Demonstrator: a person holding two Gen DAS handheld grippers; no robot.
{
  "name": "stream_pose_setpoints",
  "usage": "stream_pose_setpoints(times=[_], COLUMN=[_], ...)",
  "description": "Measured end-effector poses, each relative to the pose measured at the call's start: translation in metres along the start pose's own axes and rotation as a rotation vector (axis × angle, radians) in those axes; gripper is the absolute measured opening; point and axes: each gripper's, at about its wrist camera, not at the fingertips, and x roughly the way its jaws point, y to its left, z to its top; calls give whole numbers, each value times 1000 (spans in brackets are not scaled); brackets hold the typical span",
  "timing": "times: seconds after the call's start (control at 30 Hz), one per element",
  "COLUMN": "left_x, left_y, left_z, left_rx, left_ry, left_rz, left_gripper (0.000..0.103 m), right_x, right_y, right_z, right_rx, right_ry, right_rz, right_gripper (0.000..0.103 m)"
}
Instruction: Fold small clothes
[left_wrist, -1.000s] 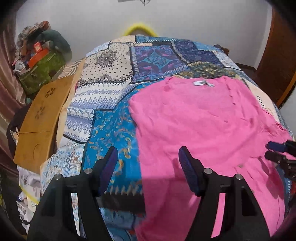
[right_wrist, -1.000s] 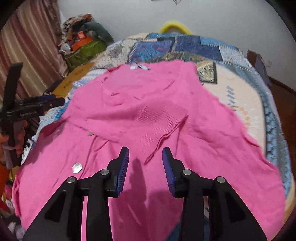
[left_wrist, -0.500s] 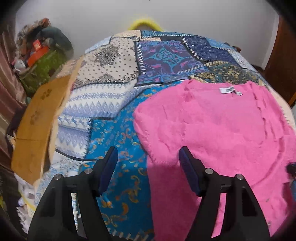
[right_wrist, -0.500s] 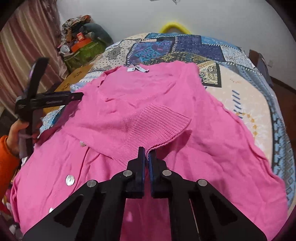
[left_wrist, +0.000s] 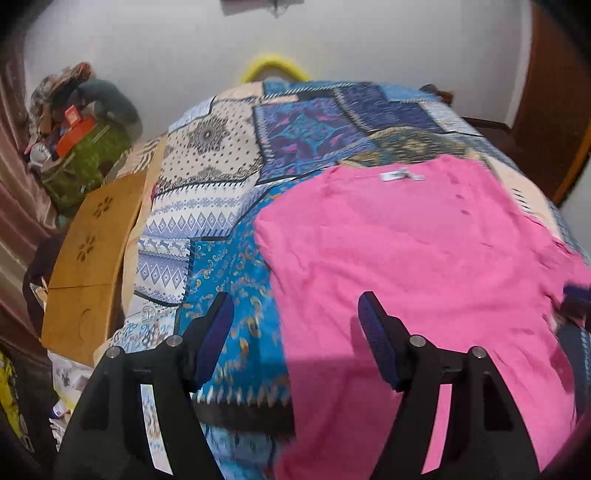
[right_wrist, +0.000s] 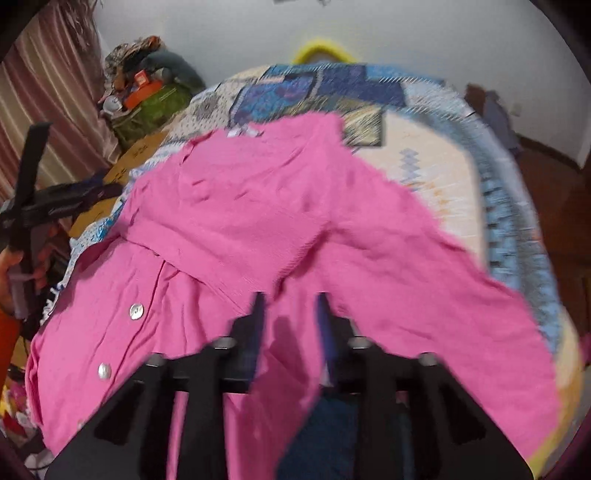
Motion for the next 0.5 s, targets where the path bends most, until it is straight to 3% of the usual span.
stream_pose_setpoints(times=[0.07, 0.27, 0.5], left_x=[-18, -45, -49], left_y=[-5, -17, -29], left_z=[-8, -36, -62], left_rx=[-6, -53, -56], left_ry=[-11, -9, 14], left_rz=[-31, -97, -88], left_gripper=[70, 77, 77], right_x=[-24, -77, -89], right_y=[-11, -59, -125], right_z=[-6, -32, -71], right_rx=[4, 93, 202], right_ry=[-44, -101, -42], right_rz=[-41, -181, -340], right_gripper=[43, 45, 45])
